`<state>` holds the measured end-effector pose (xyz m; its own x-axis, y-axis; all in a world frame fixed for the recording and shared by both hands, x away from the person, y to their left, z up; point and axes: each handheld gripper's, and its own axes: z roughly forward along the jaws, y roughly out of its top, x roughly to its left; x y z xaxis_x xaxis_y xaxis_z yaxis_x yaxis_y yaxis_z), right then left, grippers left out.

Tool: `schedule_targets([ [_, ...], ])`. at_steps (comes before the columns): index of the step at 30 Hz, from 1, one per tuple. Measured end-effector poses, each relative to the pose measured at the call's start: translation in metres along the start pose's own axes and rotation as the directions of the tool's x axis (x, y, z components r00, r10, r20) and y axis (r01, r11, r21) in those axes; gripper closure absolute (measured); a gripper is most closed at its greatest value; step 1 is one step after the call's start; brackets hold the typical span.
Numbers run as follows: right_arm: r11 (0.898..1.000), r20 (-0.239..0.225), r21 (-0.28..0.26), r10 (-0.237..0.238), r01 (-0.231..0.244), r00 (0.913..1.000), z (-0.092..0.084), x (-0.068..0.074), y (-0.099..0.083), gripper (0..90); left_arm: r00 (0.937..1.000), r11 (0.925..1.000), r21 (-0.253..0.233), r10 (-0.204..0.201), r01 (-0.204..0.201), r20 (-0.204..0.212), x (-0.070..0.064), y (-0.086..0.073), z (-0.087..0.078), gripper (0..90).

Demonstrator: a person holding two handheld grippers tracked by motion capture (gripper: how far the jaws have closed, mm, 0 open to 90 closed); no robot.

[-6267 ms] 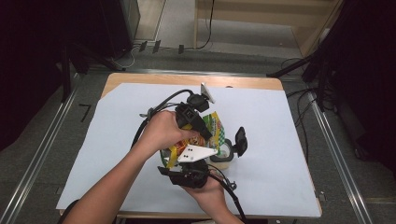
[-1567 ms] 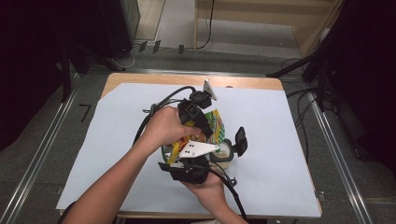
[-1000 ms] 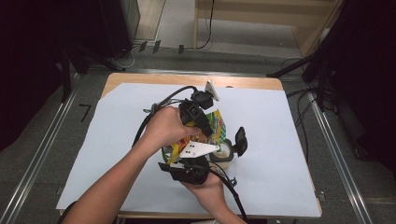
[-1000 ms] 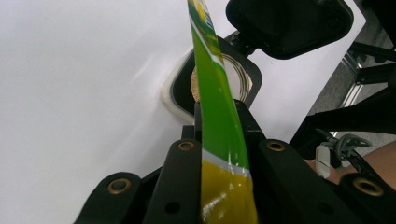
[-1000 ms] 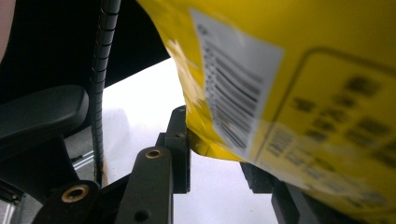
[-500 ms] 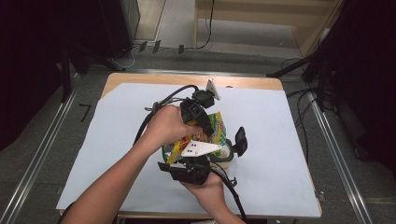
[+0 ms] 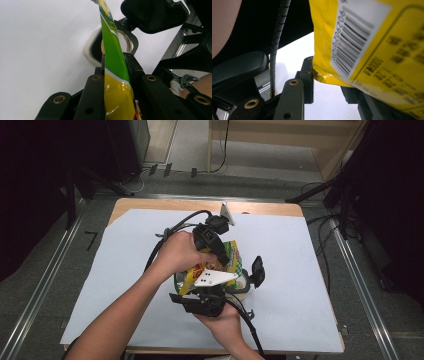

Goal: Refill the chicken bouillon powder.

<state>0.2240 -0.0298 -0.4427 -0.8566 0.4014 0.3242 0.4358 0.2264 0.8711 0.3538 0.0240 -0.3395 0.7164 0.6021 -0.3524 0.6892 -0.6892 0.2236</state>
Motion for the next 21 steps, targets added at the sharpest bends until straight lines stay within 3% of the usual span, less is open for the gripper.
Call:
schedule_targets([
  [21,1.000,-0.001,-0.004,0.003,-0.003,1.0000,-0.0001,-0.0036,0.0031,67.6,0.9999,0.9999,-0.017,0.002,-0.002,-0.013,0.0000,0.0006,-0.0029,79.9],
])
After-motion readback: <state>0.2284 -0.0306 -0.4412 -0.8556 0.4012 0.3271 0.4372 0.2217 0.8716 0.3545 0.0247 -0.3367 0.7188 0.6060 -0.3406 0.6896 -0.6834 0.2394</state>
